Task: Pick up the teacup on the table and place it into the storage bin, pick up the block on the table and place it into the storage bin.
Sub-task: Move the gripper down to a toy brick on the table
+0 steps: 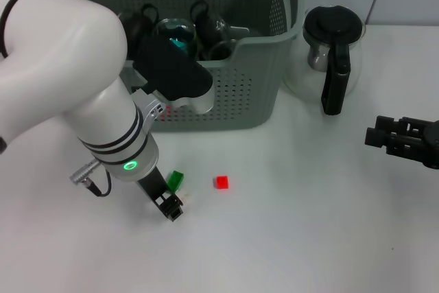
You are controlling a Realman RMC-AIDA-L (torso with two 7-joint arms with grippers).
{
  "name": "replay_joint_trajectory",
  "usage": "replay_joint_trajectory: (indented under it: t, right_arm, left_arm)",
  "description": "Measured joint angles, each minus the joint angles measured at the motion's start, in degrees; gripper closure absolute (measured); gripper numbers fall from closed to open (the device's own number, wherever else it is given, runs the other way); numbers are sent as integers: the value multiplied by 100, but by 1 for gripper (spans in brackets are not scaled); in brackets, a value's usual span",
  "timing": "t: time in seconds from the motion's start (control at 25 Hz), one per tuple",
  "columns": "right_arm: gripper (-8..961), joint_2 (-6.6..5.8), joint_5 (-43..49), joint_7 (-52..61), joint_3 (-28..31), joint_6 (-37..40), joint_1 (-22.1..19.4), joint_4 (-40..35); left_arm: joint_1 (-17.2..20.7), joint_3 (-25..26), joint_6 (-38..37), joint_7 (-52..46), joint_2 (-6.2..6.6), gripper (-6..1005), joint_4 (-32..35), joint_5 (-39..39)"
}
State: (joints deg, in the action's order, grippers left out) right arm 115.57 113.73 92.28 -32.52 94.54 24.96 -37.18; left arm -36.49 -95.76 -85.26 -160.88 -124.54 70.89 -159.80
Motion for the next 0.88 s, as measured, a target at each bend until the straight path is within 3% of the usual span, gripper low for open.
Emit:
replay_joint_trajectory:
  t: [0.64,0.88]
  right_arm:
    - [347,0,0,0,-6,-5,0,0]
    - [347,0,0,0,-11,21,-2,0]
  left_arm:
    - [-49,-77,83,-12,0,599,-61,-19]
    - [-141,-77,77,-21,0,834,-210,-23]
